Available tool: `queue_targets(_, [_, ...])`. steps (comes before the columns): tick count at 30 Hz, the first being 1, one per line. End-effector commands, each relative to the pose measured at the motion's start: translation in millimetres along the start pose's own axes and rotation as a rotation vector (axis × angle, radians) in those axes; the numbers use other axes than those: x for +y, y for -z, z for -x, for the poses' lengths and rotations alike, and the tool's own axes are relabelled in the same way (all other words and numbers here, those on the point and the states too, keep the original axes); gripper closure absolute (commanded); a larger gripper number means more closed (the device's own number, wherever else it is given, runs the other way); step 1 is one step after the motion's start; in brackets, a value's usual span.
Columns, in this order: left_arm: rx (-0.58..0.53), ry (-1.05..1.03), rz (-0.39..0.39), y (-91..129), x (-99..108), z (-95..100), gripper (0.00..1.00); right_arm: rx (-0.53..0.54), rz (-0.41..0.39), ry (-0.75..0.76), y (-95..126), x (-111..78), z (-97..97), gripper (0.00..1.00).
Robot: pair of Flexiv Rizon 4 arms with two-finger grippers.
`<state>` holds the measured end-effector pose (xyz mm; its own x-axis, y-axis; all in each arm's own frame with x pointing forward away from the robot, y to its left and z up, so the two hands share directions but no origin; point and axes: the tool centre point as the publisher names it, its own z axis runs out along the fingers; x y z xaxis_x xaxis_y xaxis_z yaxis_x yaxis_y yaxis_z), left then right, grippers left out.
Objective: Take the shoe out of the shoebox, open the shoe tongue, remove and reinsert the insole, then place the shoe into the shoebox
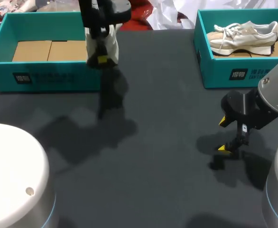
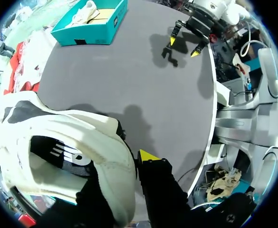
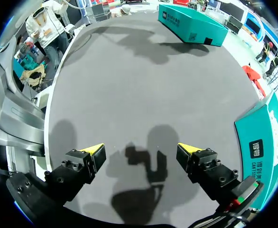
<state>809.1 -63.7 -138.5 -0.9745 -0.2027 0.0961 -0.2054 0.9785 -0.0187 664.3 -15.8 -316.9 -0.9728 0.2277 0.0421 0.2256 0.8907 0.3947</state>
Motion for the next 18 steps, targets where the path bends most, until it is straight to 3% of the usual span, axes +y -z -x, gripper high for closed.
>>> queue_targets(1, [0.001, -0.002, -0.018, 3, 10, 0.3, 1.0, -0.004, -0.002, -0.001, 0, -0.3, -1.8, 0.0])
queue_targets(12, [0.001, -0.002, -0.018, 3, 10, 0.3, 1.0, -0.004, -0.002, -0.001, 0, -0.3, -1.8, 0.0])
queue_targets(18, [-0.012, 0.073, 0.005, 18, 38, 61.9, 1.0, -0.004, -0.002, -0.001, 0, -0.3, -1.8, 0.0])
